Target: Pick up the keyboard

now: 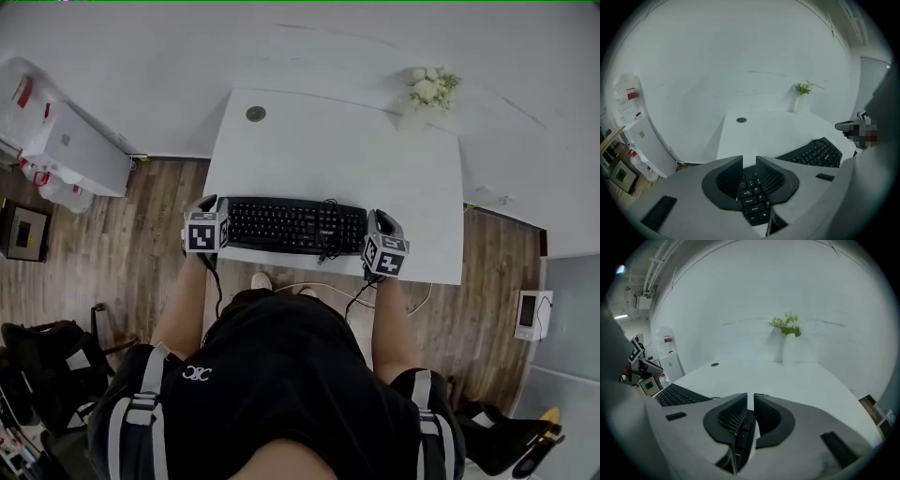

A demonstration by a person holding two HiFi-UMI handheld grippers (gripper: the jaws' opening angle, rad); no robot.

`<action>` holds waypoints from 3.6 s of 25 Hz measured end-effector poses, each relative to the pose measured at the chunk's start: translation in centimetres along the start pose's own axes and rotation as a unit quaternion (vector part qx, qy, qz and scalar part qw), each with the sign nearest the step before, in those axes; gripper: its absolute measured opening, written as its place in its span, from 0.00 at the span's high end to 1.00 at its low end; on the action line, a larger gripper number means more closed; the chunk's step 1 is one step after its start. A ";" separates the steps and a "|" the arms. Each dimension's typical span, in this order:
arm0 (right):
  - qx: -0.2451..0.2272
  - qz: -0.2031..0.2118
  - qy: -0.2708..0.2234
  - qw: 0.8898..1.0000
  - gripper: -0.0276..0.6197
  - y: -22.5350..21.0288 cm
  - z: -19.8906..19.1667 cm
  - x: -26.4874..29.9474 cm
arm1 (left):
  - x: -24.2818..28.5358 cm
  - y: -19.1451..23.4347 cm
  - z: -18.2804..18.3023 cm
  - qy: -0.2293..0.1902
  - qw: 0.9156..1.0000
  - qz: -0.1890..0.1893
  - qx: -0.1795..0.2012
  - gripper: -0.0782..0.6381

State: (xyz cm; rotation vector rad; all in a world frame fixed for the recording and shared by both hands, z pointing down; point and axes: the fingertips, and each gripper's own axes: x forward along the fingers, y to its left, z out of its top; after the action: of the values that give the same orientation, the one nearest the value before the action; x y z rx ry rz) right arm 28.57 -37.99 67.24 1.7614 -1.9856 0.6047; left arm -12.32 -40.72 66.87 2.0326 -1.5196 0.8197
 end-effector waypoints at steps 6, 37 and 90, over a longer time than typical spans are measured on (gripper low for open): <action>-0.002 0.006 0.053 0.999 0.88 -0.1 -3.4 1.5 | 1.9 1.5 -3.6 0.048 0.999 0.005 -0.012 0.75; 0.132 0.171 0.197 0.956 0.82 -1.0 -6.9 6.2 | 7.8 3.8 -8.3 0.185 0.959 -0.187 -0.109 0.61; 0.230 0.248 0.112 0.934 0.87 -3.0 -1.6 2.0 | 5.4 -0.6 -0.6 0.088 0.952 -0.272 -0.106 0.75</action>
State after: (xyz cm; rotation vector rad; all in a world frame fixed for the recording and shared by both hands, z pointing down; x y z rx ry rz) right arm 31.37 -38.97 69.84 1.3145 -2.2515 1.4681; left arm -10.70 -43.81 71.07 2.0070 -0.8389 0.5655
